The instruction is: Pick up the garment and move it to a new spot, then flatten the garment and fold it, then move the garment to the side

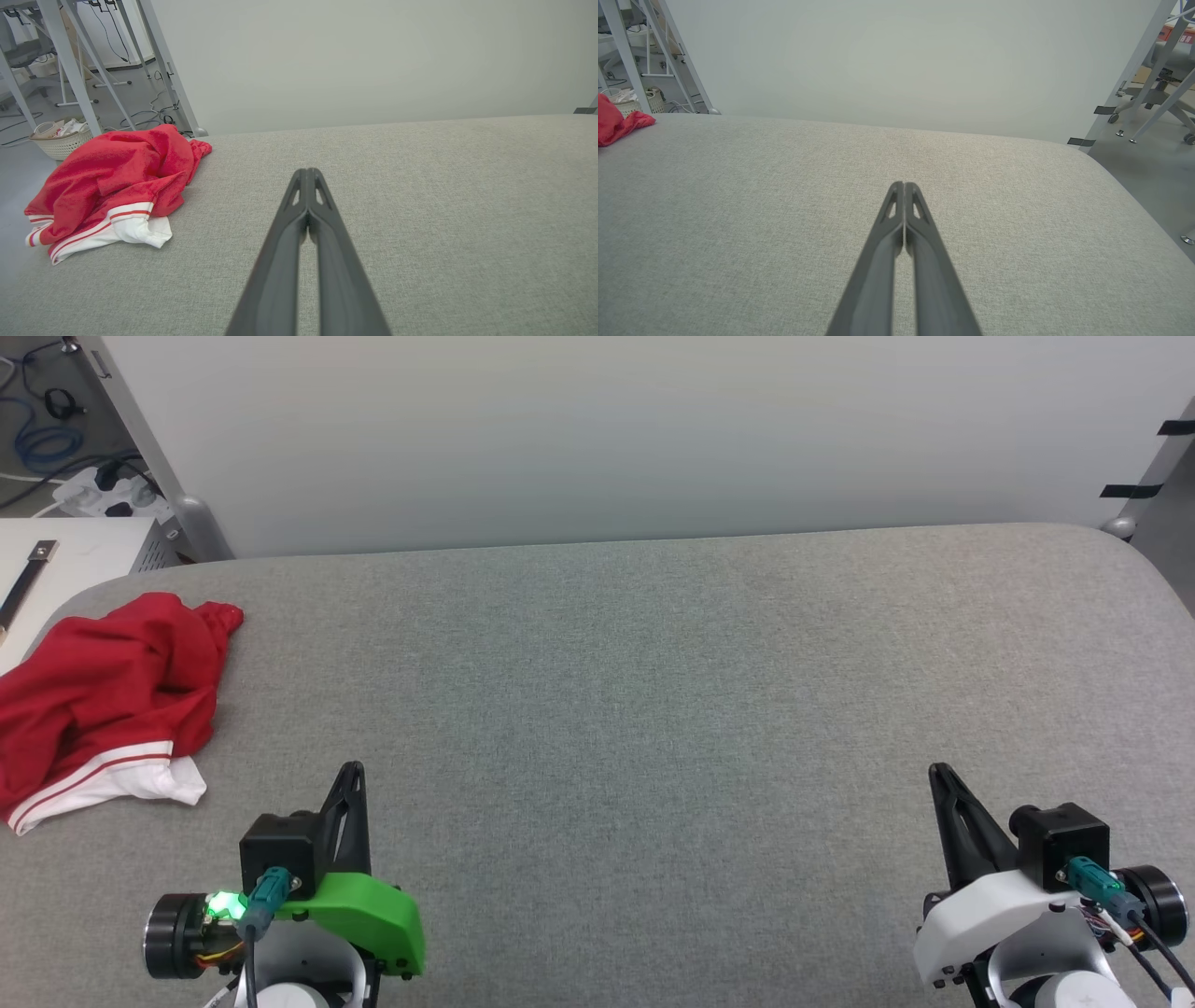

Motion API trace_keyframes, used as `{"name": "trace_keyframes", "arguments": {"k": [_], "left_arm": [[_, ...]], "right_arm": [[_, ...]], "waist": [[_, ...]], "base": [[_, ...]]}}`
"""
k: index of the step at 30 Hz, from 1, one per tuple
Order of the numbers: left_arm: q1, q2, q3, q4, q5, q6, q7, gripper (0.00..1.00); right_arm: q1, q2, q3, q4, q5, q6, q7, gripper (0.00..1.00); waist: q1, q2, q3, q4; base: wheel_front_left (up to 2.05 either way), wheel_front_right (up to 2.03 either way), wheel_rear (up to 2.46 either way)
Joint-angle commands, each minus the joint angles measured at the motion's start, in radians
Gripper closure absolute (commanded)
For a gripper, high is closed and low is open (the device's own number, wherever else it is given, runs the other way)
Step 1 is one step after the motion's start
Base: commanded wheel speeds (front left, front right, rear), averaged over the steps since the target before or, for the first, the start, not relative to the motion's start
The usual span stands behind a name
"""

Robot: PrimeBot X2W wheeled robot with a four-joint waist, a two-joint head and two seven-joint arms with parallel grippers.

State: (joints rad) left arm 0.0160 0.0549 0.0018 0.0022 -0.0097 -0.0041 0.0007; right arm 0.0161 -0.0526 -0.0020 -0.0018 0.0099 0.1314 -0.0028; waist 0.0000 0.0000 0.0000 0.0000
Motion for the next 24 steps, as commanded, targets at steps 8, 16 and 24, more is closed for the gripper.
{"name": "trace_keyframes", "arguments": {"k": [8, 16, 24], "left_arm": [[-0.016, -0.005, -0.002, -0.002, 0.010, 0.004, -0.001, 1.00], [-0.016, -0.005, -0.002, -0.002, 0.010, 0.004, -0.001, 1.00], [-0.016, -0.005, -0.002, -0.002, 0.010, 0.004, -0.001, 1.00]], "right_arm": [[-0.016, 0.002, 0.002, 0.002, -0.010, -0.001, 0.003, 1.00], [-0.016, 0.002, 0.002, 0.002, -0.010, -0.001, 0.003, 1.00], [-0.016, 0.002, 0.002, 0.002, -0.010, -0.001, 0.003, 1.00]], "waist": [[0.0000, 0.0000, 0.000, 0.000], [0.0000, 0.0000, 0.000, 0.000], [0.0000, 0.0000, 0.000, 0.000]], "base": [[0.00, 0.00, 0.00], [0.00, 0.00, 0.00], [0.00, 0.00, 0.00]]}}
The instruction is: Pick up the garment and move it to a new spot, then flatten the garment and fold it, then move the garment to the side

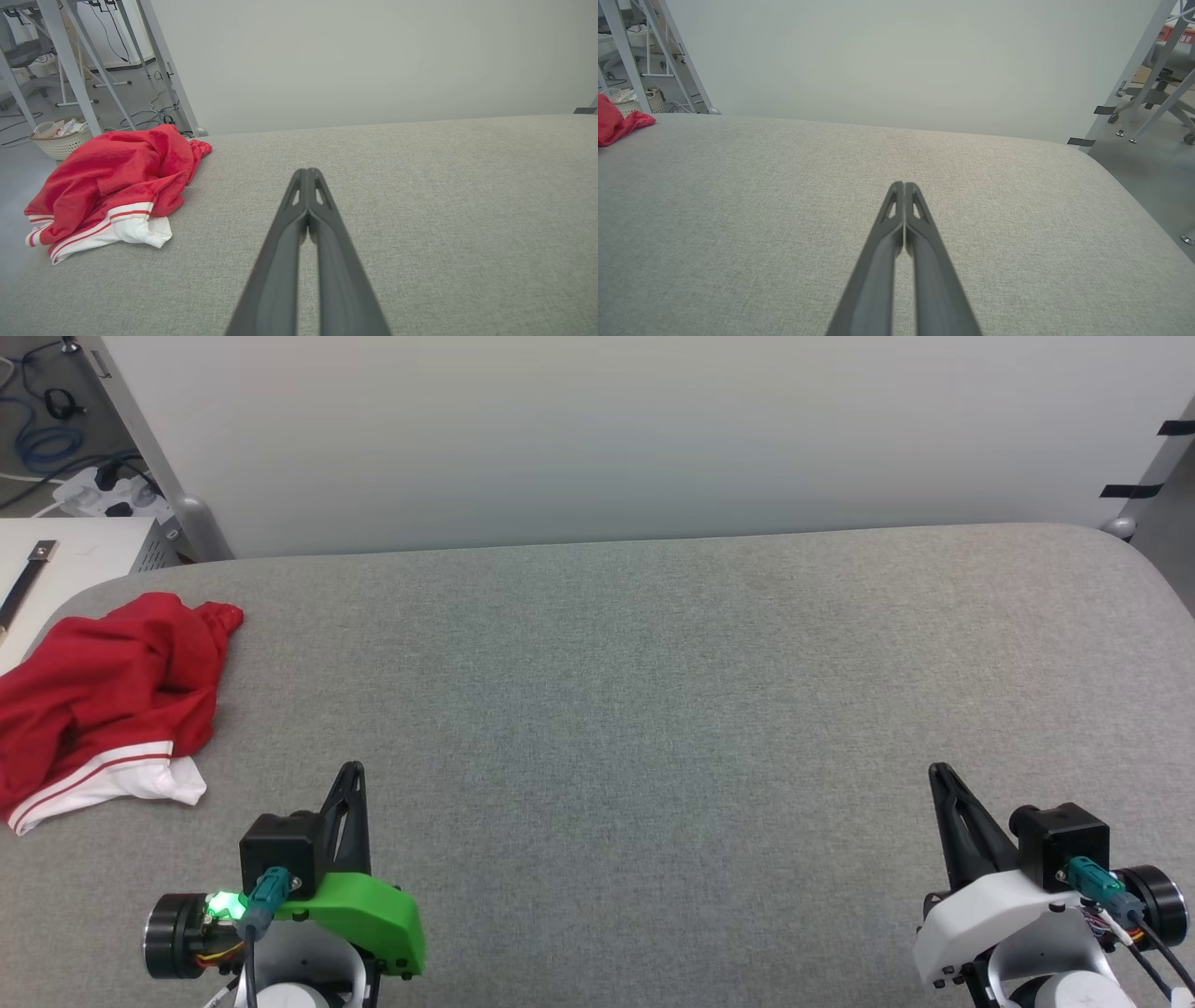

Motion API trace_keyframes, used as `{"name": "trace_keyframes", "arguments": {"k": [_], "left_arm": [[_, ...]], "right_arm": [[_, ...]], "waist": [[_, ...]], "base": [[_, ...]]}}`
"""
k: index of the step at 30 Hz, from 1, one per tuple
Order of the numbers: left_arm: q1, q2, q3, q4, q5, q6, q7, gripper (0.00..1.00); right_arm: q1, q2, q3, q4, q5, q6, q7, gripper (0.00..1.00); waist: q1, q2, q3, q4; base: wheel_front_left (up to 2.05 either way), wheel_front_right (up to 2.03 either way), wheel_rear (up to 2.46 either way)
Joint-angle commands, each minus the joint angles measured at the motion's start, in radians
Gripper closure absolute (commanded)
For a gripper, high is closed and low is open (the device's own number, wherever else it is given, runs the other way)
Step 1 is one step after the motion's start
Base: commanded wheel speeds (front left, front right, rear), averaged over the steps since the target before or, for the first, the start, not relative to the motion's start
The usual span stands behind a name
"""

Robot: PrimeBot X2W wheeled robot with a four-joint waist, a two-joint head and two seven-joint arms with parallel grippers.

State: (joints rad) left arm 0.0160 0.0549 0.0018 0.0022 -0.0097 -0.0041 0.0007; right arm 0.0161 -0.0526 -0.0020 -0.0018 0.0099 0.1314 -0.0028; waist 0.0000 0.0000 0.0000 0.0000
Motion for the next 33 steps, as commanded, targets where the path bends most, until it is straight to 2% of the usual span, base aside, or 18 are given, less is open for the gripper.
{"name": "trace_keyframes", "arguments": {"k": [1, 11, 12, 33], "left_arm": [[-0.016, -0.005, -0.002, -0.002, 0.010, 0.004, -0.001, 1.00], [-0.016, -0.005, -0.002, -0.002, 0.010, 0.004, -0.001, 1.00], [0.000, 0.000, 0.000, 0.000, 0.000, 0.000, 0.000, 0.00], [-0.007, 0.000, -0.012, -0.014, -0.006, 0.032, -0.037, 0.00]], "right_arm": [[-0.016, 0.002, 0.002, 0.002, -0.010, -0.001, 0.003, 1.00], [-0.016, 0.002, 0.002, 0.002, -0.010, -0.001, 0.003, 1.00], [0.000, 0.000, 0.000, 0.000, 0.000, 0.000, 0.000, 0.00], [0.001, 0.000, -0.017, -0.024, 0.027, 0.000, -0.036, 0.00]], "waist": [[0.0000, 0.0000, 0.000, 0.000], [0.0000, 0.0000, 0.000, 0.000], [0.0000, 0.0000, 0.000, 0.000], [0.0000, 0.0000, 0.004, 0.000]], "base": [[0.00, 0.00, 0.00], [0.00, 0.00, 0.00], [0.00, 0.00, 0.00], [0.00, 0.00, 0.00]]}}
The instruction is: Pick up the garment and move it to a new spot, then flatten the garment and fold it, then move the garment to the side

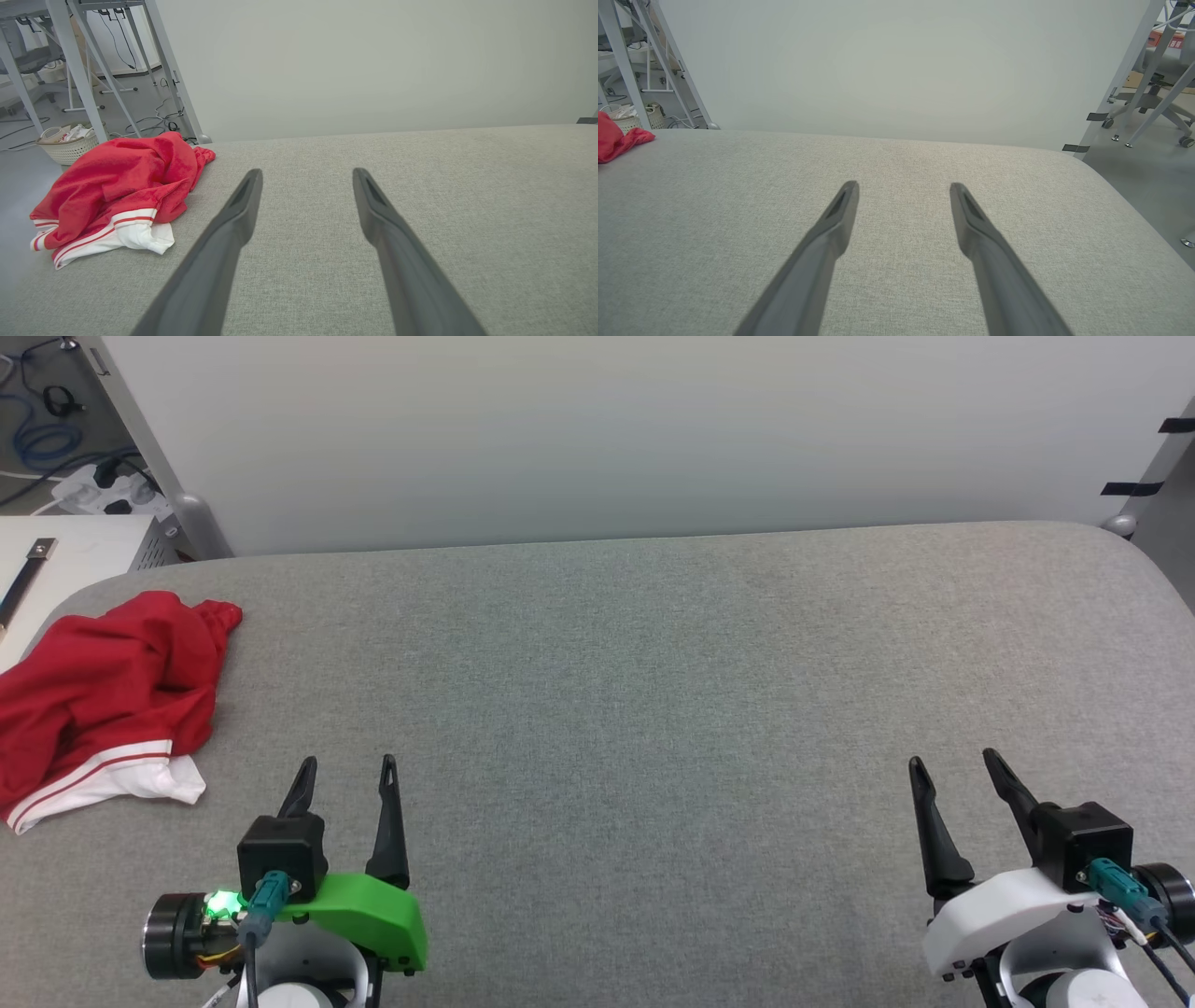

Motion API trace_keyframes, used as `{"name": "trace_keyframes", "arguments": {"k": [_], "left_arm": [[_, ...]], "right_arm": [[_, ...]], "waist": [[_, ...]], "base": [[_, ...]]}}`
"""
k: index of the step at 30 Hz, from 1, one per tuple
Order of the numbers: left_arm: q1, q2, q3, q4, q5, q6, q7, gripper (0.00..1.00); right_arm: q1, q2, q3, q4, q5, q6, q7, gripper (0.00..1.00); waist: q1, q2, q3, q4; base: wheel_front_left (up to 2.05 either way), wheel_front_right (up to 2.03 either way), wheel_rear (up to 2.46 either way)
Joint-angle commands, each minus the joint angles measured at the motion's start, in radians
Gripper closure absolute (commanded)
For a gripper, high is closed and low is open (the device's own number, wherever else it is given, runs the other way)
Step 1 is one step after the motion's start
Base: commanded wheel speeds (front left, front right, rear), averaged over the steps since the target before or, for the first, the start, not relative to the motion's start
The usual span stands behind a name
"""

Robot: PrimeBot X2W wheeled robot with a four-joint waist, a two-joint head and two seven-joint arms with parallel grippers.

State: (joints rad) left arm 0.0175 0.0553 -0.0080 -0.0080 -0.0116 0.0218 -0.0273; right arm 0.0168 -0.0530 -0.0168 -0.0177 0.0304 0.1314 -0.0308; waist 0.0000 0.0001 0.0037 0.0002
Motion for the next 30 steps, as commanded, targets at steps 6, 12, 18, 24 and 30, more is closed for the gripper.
{"name": "trace_keyframes", "arguments": {"k": [6, 12, 18, 24, 30], "left_arm": [[-0.009, -0.001, -0.006, -0.006, -0.005, 0.012, -0.021, 0.00], [-0.009, -0.001, -0.010, -0.009, -0.008, 0.014, -0.033, 0.00], [-0.008, -0.001, -0.011, -0.012, -0.016, 0.014, -0.046, 0.00], [-0.005, -0.002, -0.012, -0.013, -0.024, 0.010, -0.058, 0.00], [-0.002, -0.002, -0.011, -0.014, -0.032, 0.007, -0.071, 0.00]], "right_arm": [[0.003, 0.001, -0.005, -0.018, 0.018, 0.000, -0.020, 0.00], [0.006, 0.001, -0.009, -0.028, 0.029, 0.000, -0.033, 0.00], [0.009, 0.001, -0.006, -0.038, 0.037, 0.000, -0.045, 0.00], [0.015, 0.001, -0.007, -0.048, 0.047, 0.000, -0.057, 0.00], [0.020, 0.001, -0.012, -0.058, 0.059, 0.000, -0.069, 0.00]], "waist": [[0.0000, -0.0001, 0.001, 0.001], [0.0000, -0.0001, 0.001, 0.001], [0.0000, -0.0001, 0.001, 0.001], [0.0000, -0.0001, 0.000, 0.002], [0.0000, -0.0001, -0.001, 0.003]], "base": [[0.00, 0.00, 0.00], [0.00, 0.00, 0.00], [0.00, 0.00, 0.00], [0.00, 0.00, 0.00], [0.00, 0.00, 0.00]]}}
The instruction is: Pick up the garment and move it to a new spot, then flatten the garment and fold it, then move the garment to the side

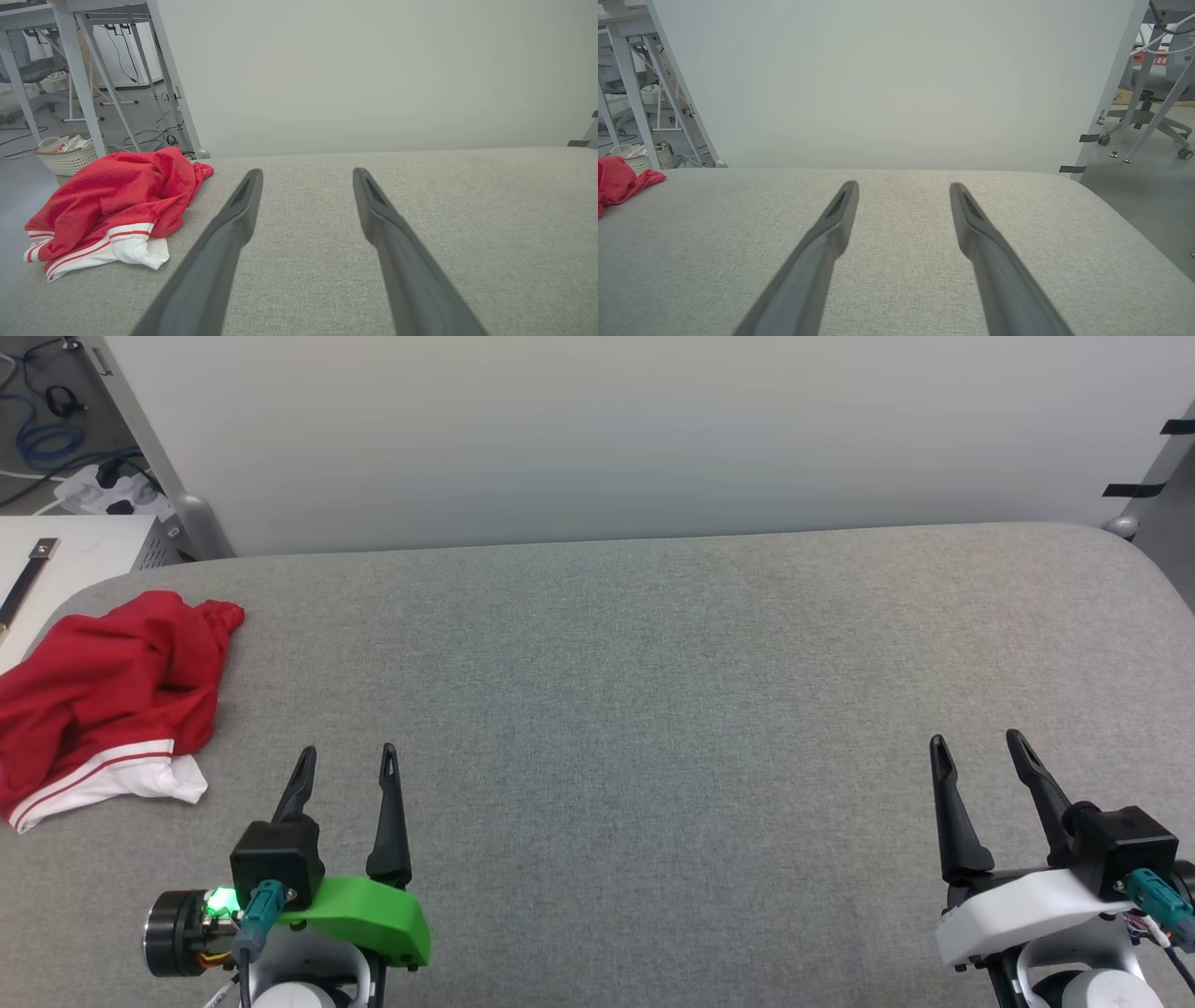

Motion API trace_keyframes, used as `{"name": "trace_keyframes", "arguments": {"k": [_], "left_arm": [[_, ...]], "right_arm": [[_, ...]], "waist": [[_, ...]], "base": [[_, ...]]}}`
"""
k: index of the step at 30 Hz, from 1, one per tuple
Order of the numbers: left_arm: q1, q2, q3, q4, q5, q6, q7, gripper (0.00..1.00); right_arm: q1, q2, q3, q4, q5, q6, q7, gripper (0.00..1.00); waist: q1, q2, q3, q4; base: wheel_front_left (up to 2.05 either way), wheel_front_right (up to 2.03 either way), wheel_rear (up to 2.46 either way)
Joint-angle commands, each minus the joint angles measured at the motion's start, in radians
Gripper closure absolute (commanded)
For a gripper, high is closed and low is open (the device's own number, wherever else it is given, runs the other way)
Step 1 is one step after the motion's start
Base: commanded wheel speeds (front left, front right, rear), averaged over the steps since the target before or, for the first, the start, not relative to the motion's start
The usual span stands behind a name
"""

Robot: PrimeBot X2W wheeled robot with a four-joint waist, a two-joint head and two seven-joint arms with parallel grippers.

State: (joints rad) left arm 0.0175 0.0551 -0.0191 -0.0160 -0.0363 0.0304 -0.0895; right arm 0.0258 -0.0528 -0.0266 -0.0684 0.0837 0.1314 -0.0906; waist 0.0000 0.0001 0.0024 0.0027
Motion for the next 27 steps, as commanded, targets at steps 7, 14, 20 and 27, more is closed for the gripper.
{"name": "trace_keyframes", "arguments": {"k": [7, 14, 20, 27], "left_arm": [[0.002, -0.002, 0.000, -0.006, -0.018, -0.003, -0.023, 0.00], [0.005, -0.002, -0.001, -0.004, -0.026, -0.005, -0.037, 0.00], [0.006, -0.003, -0.002, 0.001, -0.039, -0.016, -0.050, 0.00], [0.009, -0.003, 0.000, 0.012, -0.050, -0.024, -0.064, 0.00]], "right_arm": [[0.019, 0.001, -0.007, -0.017, 0.020, 0.000, -0.024, 0.00], [0.026, 0.001, -0.010, -0.023, 0.033, 0.000, -0.038, 0.00], [0.029, 0.001, -0.011, -0.029, 0.043, 0.000, -0.051, 0.00], [0.036, 0.001, -0.010, -0.025, 0.052, 0.000, -0.065, 0.00]], "waist": [[0.0000, -0.0001, -0.003, 0.002], [0.0000, -0.0001, -0.006, 0.002], [0.0000, -0.0001, -0.006, 0.005], [0.0000, -0.0001, -0.008, 0.008]], "base": [[0.00, 0.00, 0.00], [0.00, 0.00, 0.00], [0.00, 0.00, 0.00], [0.00, 0.00, 0.00]]}}
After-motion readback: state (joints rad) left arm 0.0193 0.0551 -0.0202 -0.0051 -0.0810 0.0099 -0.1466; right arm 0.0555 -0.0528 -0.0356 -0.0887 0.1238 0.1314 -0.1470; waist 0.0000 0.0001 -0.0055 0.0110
